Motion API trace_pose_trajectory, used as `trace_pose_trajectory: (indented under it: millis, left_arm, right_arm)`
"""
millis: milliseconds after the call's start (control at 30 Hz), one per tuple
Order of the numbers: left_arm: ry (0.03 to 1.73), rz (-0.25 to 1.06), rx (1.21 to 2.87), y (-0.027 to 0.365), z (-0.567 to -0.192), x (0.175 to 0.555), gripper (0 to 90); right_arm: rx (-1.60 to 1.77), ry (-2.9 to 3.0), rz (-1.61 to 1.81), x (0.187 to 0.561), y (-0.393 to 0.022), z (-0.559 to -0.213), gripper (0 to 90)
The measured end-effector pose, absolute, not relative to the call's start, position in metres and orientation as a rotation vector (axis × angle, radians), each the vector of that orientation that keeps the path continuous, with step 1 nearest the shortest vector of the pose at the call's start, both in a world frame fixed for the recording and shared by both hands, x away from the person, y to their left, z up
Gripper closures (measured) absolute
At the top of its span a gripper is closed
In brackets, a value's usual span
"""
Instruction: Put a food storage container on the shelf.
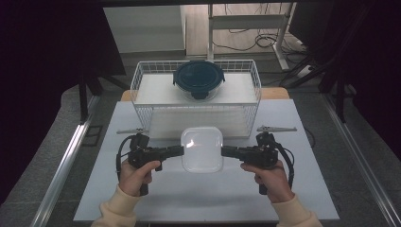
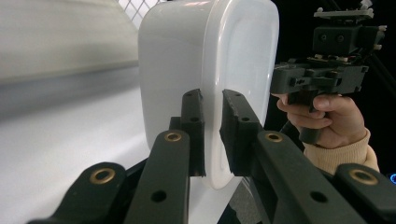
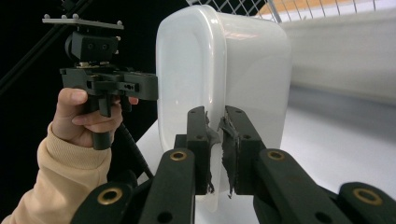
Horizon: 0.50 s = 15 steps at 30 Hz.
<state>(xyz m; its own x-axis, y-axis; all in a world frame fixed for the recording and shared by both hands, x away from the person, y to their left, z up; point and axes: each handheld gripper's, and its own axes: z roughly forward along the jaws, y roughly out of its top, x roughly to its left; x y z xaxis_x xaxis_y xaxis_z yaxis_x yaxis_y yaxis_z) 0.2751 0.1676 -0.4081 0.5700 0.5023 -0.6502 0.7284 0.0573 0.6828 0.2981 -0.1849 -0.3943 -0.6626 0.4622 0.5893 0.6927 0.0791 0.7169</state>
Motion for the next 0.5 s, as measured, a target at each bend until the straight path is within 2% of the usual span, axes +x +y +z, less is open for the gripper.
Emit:
trace_pose_trajectory:
  millis: [500]
  left_arm:
    - [1.039, -0.193, 1.582, 0.174, -0.378, 0.283, 80.1]
  right_arm:
    - [-1.133, -2.191, -1.663, 0.308, -0.177, -0.36, 80.6]
